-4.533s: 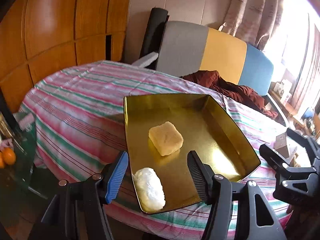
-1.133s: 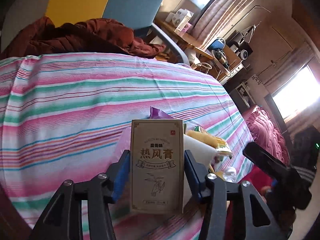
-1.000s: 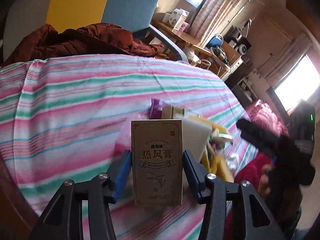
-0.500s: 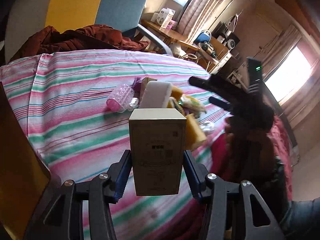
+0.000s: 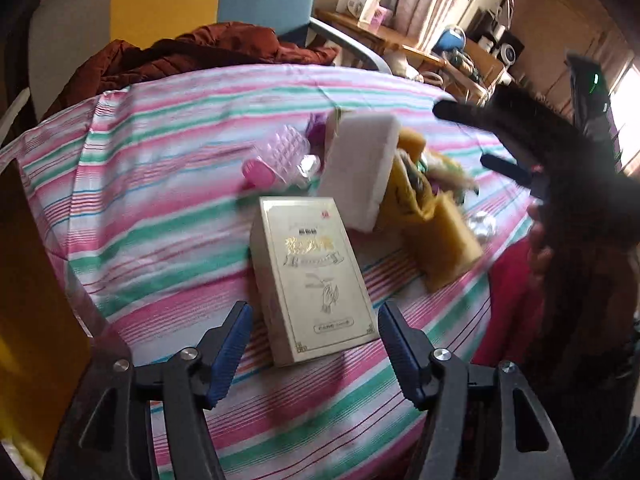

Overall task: Organize objects
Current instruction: 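Grasp the cream box with Chinese print with the left tool, then grasp the white foam block with the right tool while the left tool holds the box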

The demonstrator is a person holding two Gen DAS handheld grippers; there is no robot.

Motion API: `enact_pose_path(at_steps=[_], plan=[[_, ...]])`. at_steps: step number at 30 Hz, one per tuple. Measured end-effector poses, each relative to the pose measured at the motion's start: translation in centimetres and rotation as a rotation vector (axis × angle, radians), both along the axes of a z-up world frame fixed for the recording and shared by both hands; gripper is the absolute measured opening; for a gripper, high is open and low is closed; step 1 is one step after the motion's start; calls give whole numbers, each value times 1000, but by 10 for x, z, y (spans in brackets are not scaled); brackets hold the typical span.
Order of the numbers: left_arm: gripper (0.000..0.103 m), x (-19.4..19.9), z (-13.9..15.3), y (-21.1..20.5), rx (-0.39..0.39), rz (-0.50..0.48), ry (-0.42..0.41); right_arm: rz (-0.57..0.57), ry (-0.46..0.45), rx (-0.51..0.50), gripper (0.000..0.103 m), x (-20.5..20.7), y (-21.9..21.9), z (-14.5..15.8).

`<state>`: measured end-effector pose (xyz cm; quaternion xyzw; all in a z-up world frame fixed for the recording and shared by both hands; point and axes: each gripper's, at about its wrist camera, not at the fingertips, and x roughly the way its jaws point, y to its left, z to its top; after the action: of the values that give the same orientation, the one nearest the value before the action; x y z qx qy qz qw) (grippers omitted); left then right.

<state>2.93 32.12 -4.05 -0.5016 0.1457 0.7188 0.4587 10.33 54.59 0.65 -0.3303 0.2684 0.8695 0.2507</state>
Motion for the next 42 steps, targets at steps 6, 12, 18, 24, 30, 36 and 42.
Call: enact_pose_path(at_steps=[6,12,18,24,30,36,42], plan=[[67,0,-8,3,-23,19,12,14,-2,-5,103,-2,0,-1],[66,-5,-12,12,-21,37,35,44,-11,15,103,-7,-6,-1],[58,-4,-27,2,-21,43,12,125,-19,86,98,-16,-23,3],[56,2,-27,-10,42,19,56,215,-65,59,75,-38,-34,-8],[56,5,-29,-21,56,28,38,220,-94,66,68,-62,-36,-16],[53,12,-21,-32,78,34,28,281,-142,68,25,-74,-42,-28],[51,13,1,-48,123,49,54,288,-58,78,25,-57,-47,-11]])
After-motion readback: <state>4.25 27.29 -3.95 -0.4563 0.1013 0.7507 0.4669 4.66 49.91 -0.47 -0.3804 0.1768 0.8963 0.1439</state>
